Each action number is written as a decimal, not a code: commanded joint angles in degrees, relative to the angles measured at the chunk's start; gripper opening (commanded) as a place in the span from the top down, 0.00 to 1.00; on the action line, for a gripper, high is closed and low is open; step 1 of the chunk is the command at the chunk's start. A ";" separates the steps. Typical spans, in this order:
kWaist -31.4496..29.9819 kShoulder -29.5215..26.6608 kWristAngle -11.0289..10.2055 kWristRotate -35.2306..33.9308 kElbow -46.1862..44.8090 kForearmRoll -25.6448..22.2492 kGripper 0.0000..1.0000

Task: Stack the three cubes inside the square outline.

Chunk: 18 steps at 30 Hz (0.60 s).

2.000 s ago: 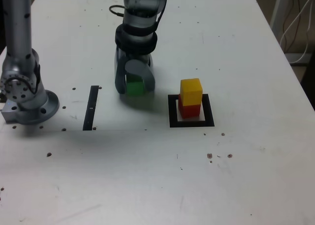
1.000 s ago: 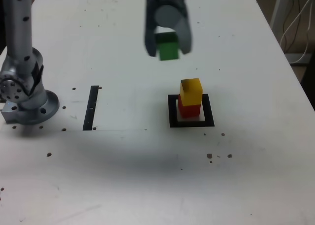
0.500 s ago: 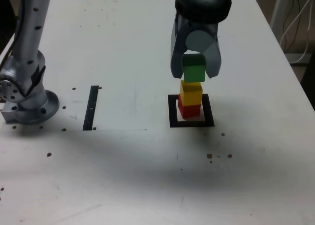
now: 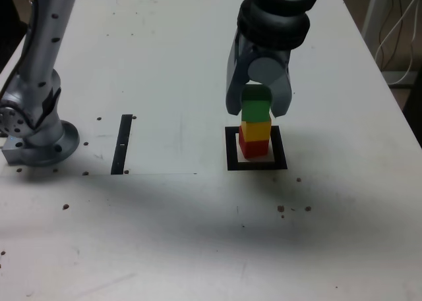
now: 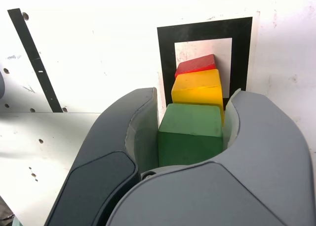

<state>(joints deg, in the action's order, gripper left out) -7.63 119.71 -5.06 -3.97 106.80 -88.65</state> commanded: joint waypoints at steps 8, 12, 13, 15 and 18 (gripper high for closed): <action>0.67 0.35 -0.49 0.75 -0.51 0.48 0.73; 0.96 0.44 -0.45 0.96 -0.96 0.66 0.68; 1.02 0.48 -0.39 1.00 -1.07 0.71 0.67; 1.12 0.57 -0.18 1.09 -1.25 0.81 0.65; 1.13 0.69 0.13 1.15 -1.30 0.92 0.63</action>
<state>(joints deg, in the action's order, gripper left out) -6.58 120.09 -5.07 -2.95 105.50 -87.81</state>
